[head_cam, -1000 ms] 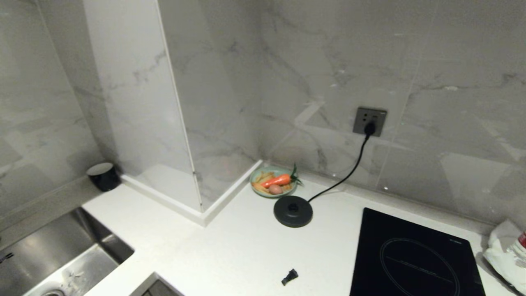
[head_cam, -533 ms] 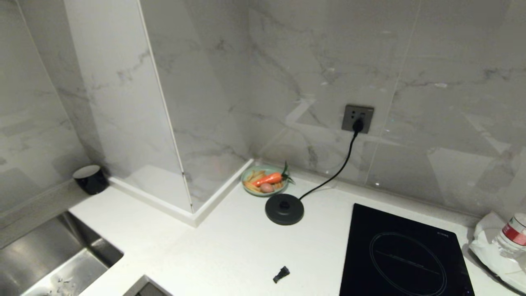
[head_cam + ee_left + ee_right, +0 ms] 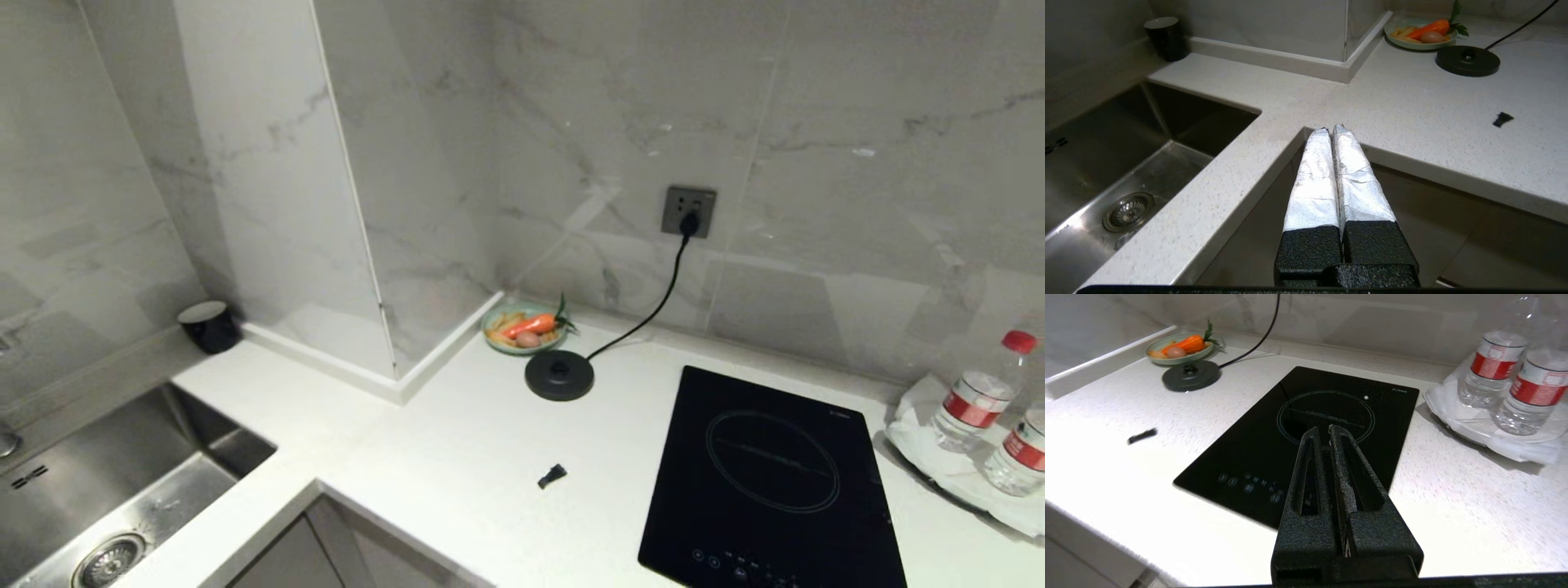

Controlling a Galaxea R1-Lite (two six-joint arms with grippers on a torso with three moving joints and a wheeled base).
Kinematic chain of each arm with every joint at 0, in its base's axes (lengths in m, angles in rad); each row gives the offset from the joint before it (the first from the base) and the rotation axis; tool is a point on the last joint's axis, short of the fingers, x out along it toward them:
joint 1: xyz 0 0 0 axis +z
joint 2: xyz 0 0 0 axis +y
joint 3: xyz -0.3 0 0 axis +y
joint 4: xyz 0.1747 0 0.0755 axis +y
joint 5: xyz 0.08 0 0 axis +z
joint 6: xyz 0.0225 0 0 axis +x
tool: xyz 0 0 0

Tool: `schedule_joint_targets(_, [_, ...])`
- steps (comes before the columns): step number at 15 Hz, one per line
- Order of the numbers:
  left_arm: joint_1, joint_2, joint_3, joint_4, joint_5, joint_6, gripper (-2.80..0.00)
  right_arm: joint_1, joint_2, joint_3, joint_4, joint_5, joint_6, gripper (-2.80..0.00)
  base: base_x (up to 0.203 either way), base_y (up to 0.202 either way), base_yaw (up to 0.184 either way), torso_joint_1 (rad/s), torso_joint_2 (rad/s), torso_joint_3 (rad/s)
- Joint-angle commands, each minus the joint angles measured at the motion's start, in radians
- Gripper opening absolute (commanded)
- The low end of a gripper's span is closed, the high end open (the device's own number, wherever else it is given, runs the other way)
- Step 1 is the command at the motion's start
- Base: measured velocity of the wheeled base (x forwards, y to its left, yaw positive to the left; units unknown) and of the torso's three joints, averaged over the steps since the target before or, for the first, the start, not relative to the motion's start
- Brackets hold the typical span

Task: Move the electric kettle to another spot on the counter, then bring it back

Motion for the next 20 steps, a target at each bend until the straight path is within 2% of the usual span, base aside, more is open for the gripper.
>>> schedule_joint_targets(1, [0.0, 0.002, 0.0, -0.002, 0.0, 0.001, -2.8, 0.0, 0.0, 0.0, 0.001, -0.001, -0.001, -2.8, -0.159, 0.0, 0.005, -0.015, 0.02, 0.017])
schedule_joint_targets(12, [0.0, 0.002, 0.002, -0.002, 0.001, -0.001, -2.8, 0.0, 0.0, 0.0, 0.0, -0.001, -0.001, -2.8, -0.001, 0.001, -0.006, -0.003, 0.0, 0.003])
schedule_joint_targets(20, [0.0, 0.002, 0.002, -0.002, 0.003, -0.001, -2.8, 0.0, 0.0, 0.0, 0.001, -0.001, -0.001, -2.8, 0.001, 0.006, -0.167, 0.001, 0.01, 0.005])
